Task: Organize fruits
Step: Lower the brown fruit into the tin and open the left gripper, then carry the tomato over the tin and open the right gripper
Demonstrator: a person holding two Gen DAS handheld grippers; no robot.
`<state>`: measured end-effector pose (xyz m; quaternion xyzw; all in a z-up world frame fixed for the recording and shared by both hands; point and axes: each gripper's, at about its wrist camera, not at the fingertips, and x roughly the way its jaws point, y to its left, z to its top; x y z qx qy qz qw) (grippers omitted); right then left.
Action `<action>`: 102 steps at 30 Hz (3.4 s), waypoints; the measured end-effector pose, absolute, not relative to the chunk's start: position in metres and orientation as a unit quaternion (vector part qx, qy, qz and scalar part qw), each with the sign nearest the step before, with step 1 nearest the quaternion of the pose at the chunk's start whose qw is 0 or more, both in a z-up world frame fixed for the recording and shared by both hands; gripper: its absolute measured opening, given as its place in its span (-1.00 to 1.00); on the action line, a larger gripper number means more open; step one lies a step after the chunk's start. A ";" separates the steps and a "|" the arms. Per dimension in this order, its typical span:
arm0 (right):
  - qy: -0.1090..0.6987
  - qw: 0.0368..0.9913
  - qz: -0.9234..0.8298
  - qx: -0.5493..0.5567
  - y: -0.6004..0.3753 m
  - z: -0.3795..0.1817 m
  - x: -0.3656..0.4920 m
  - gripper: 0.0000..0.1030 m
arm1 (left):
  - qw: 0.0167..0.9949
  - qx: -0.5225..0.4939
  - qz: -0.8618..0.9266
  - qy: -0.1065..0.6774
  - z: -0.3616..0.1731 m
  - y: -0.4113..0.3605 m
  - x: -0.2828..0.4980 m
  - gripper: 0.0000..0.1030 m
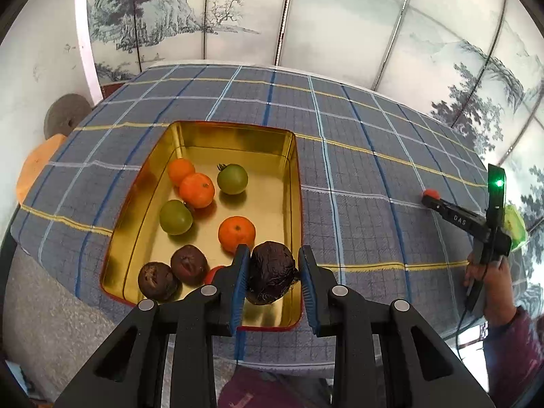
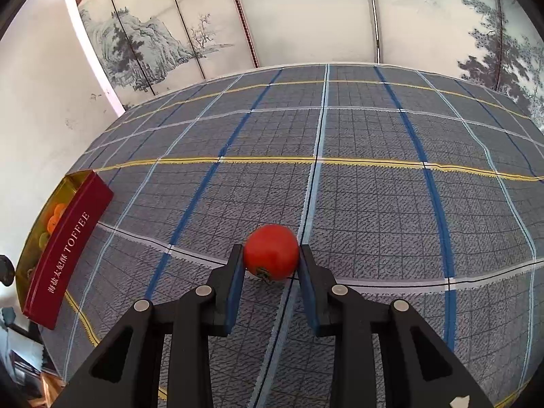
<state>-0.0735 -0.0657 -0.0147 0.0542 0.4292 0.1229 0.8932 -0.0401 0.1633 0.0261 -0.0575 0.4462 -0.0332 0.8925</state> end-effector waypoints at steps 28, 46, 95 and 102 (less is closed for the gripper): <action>0.430 0.895 0.109 0.036 -0.061 -0.016 -0.074 -0.43 | 0.911 0.018 -0.004 0.413 0.016 0.155 0.008 -0.41; 0.429 0.896 0.111 0.035 -0.060 -0.015 -0.076 -0.43 | 0.916 0.037 0.033 0.398 0.024 0.154 -0.011 -0.40; 0.398 0.839 0.370 -0.012 0.187 0.048 -0.115 -0.42 | 0.930 0.000 0.098 0.354 0.037 0.219 -0.076 0.12; 0.417 0.832 0.364 -0.025 0.212 0.030 -0.100 -0.41 | 0.933 -0.013 0.108 0.343 0.042 0.233 -0.083 0.33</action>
